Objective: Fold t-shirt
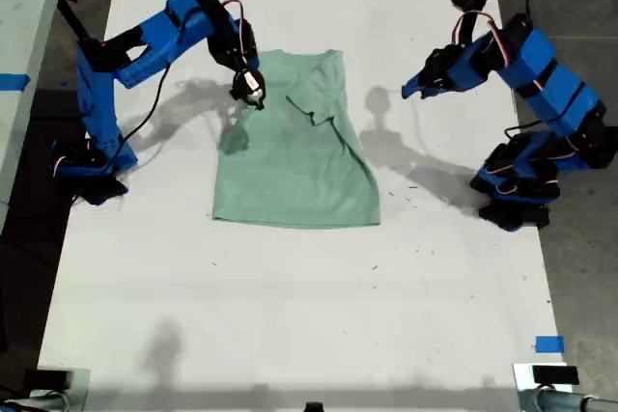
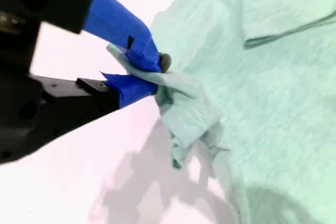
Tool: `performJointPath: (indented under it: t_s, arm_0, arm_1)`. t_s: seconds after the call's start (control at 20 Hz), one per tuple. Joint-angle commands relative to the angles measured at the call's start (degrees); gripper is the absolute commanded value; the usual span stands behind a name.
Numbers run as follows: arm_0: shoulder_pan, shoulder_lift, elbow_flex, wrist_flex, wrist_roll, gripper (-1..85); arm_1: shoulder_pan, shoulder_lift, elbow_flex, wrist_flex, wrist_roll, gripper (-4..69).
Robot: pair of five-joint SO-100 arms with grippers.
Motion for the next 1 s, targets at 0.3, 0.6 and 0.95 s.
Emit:
performJointPath:
  t_s: [0.3, 0.6, 0.95]
  arm_0:
    - [3.3, -4.7, -9.3, -16.4, 6.9, 36.6]
    - [1.4, 14.5, -6.8, -7.8, 10.5, 35.9]
    - [21.2, 45.0, 26.6, 5.7, 5.5, 34.9]
  arm_1:
    - [-1.1, 8.2, 5.6, -1.9, 3.1, 13.8]
    - [-2.5, 12.0, 11.6, -3.0, 4.6, 13.5]
    - [-17.4, 12.8, 20.5, -5.5, 9.6, 25.6]
